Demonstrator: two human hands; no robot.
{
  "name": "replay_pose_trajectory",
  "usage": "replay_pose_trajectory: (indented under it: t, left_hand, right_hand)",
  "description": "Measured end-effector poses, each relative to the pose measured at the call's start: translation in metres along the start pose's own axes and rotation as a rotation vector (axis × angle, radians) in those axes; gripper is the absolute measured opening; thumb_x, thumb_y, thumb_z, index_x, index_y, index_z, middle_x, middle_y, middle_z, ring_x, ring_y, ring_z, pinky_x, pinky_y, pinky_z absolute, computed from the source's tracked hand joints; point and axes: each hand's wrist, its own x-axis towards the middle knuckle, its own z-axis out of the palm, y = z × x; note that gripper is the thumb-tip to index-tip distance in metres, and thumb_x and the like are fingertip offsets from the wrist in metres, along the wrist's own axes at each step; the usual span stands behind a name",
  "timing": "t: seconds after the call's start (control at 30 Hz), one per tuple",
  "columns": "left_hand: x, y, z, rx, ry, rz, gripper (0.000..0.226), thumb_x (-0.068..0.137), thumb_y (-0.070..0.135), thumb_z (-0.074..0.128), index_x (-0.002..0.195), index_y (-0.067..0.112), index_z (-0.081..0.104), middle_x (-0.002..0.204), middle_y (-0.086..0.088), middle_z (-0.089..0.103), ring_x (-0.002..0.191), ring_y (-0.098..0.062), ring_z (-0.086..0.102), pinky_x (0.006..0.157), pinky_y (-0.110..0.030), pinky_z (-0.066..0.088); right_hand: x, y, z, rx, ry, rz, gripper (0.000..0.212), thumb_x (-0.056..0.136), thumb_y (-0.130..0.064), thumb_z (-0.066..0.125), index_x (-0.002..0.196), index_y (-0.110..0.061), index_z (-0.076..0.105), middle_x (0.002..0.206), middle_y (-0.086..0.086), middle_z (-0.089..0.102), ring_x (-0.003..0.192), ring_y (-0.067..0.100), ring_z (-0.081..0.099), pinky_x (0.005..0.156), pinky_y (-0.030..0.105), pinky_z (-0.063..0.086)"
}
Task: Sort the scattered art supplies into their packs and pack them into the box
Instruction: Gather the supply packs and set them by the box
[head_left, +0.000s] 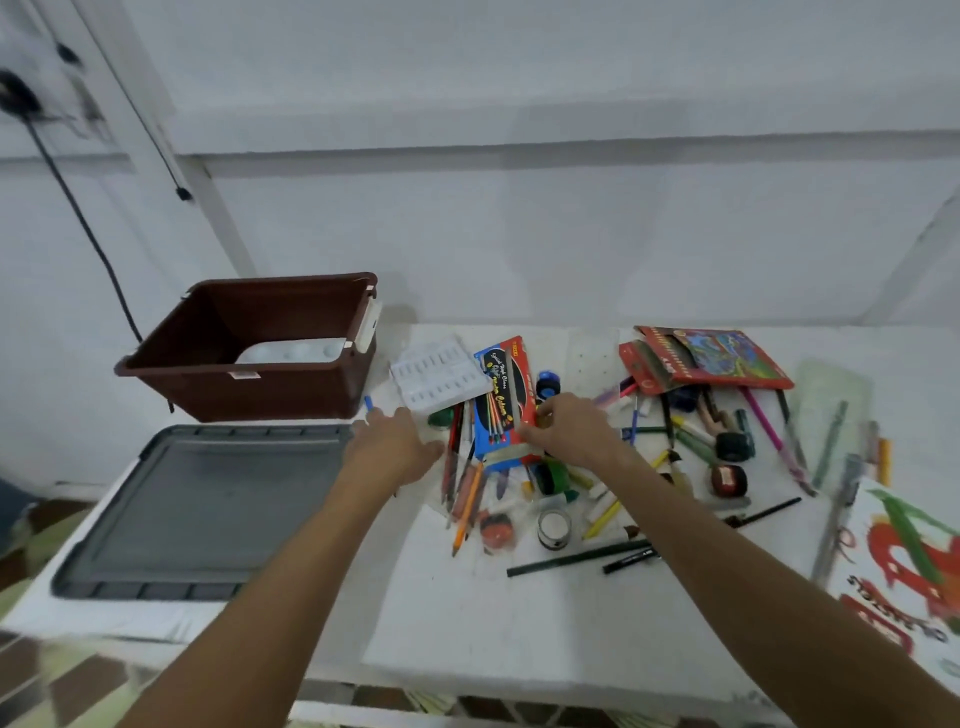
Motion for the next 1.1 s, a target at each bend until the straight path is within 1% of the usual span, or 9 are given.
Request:
replay_pose_trajectory:
  t: [0.1, 0.2, 0.3, 0.33, 0.43, 0.53, 0.7, 1.0, 1.1]
  left_hand:
    - [-0.004, -0.013, 0.000, -0.023, -0.134, 0.012, 0.058, 0.088, 0.056, 0.054, 0.119, 0.006, 0.050, 0.104, -0.009, 0.058, 0.088, -0.022, 0.053, 0.072, -0.027, 0.041]
    - [-0.001, -0.022, 0.002, -0.155, -0.153, 0.001, 0.059, 0.082, 0.056, 0.064, 0.109, 0.004, 0.057, 0.102, -0.010, 0.062, 0.081, -0.020, 0.053, 0.066, -0.028, 0.043]
    - [0.001, -0.031, 0.004, -0.403, -0.126, -0.033, 0.039, 0.078, 0.047, 0.074, 0.082, 0.015, 0.052, 0.084, -0.007, 0.062, 0.070, -0.020, 0.062, 0.060, -0.030, 0.054]
    - [0.001, -0.033, 0.002, -0.527, -0.130, -0.042, 0.035, 0.079, 0.040, 0.075, 0.081, 0.013, 0.053, 0.081, -0.008, 0.063, 0.066, -0.018, 0.064, 0.057, -0.030, 0.056]
    - [-0.005, -0.038, -0.013, -0.914, -0.152, -0.042, 0.033, 0.083, 0.018, 0.075, 0.104, -0.003, 0.060, 0.077, -0.013, 0.064, 0.051, -0.012, 0.064, 0.048, -0.023, 0.054]
    - [-0.007, -0.048, -0.027, -1.158, -0.157, -0.026, 0.035, 0.084, 0.008, 0.071, 0.115, -0.004, 0.058, 0.080, -0.018, 0.063, 0.051, -0.013, 0.066, 0.047, -0.022, 0.053]
    - [-0.010, -0.084, -0.046, -1.306, -0.073, -0.025, 0.030, 0.084, 0.009, 0.070, 0.111, -0.001, 0.063, 0.092, -0.020, 0.064, 0.062, -0.016, 0.065, 0.052, -0.022, 0.055]
    - [-0.039, -0.183, -0.041, -1.339, 0.016, -0.154, 0.019, 0.090, 0.009, 0.063, 0.107, -0.001, 0.063, 0.068, -0.003, 0.068, 0.055, -0.009, 0.066, 0.053, -0.020, 0.056]
    - [-0.039, -0.208, -0.032, -1.346, 0.048, -0.255, 0.025, 0.088, 0.004, 0.064, 0.112, -0.001, 0.060, 0.076, -0.008, 0.067, 0.054, -0.013, 0.064, 0.051, -0.023, 0.057]
  right_hand:
    - [-0.003, -0.003, 0.002, 0.027, -0.002, 0.013, 0.028, 0.086, -0.034, 0.067, 0.102, -0.011, 0.066, 0.092, 0.000, 0.067, 0.065, 0.001, 0.055, 0.052, 0.013, 0.035]
    - [-0.008, -0.006, -0.002, 0.144, 0.055, 0.028, 0.029, 0.088, -0.028, 0.065, 0.109, -0.009, 0.065, 0.085, -0.002, 0.062, 0.066, 0.002, 0.055, 0.054, 0.016, 0.042]
    - [-0.011, -0.004, -0.008, 0.309, 0.107, 0.096, 0.029, 0.090, -0.025, 0.061, 0.111, -0.006, 0.065, 0.089, 0.006, 0.067, 0.072, 0.016, 0.064, 0.065, 0.030, 0.053]
    - [-0.013, -0.003, -0.012, 0.394, 0.106, 0.122, 0.026, 0.092, -0.022, 0.059, 0.111, -0.005, 0.065, 0.090, 0.008, 0.068, 0.071, 0.018, 0.065, 0.064, 0.031, 0.054]
    - [-0.021, 0.002, -0.026, 0.588, 0.133, 0.154, 0.022, 0.093, -0.017, 0.058, 0.105, -0.001, 0.067, 0.086, 0.010, 0.068, 0.072, 0.021, 0.065, 0.064, 0.032, 0.057]
    - [-0.030, 0.002, -0.039, 0.734, 0.160, 0.150, 0.019, 0.093, -0.014, 0.057, 0.103, 0.000, 0.066, 0.086, 0.014, 0.068, 0.074, 0.025, 0.066, 0.066, 0.034, 0.059]
    - [-0.040, -0.011, -0.049, 0.837, 0.106, 0.073, 0.017, 0.097, -0.012, 0.050, 0.106, -0.006, 0.063, 0.095, 0.014, 0.068, 0.086, 0.025, 0.067, 0.071, 0.037, 0.060]
    - [-0.030, -0.071, 0.010, 0.665, -0.184, -0.084, 0.022, 0.097, -0.007, 0.047, 0.112, -0.005, 0.064, 0.099, 0.017, 0.069, 0.082, 0.024, 0.067, 0.067, 0.033, 0.060]
    - [-0.027, -0.073, 0.027, 0.592, -0.230, -0.109, 0.025, 0.098, -0.008, 0.047, 0.116, -0.008, 0.064, 0.103, 0.014, 0.069, 0.085, 0.020, 0.069, 0.068, 0.034, 0.059]
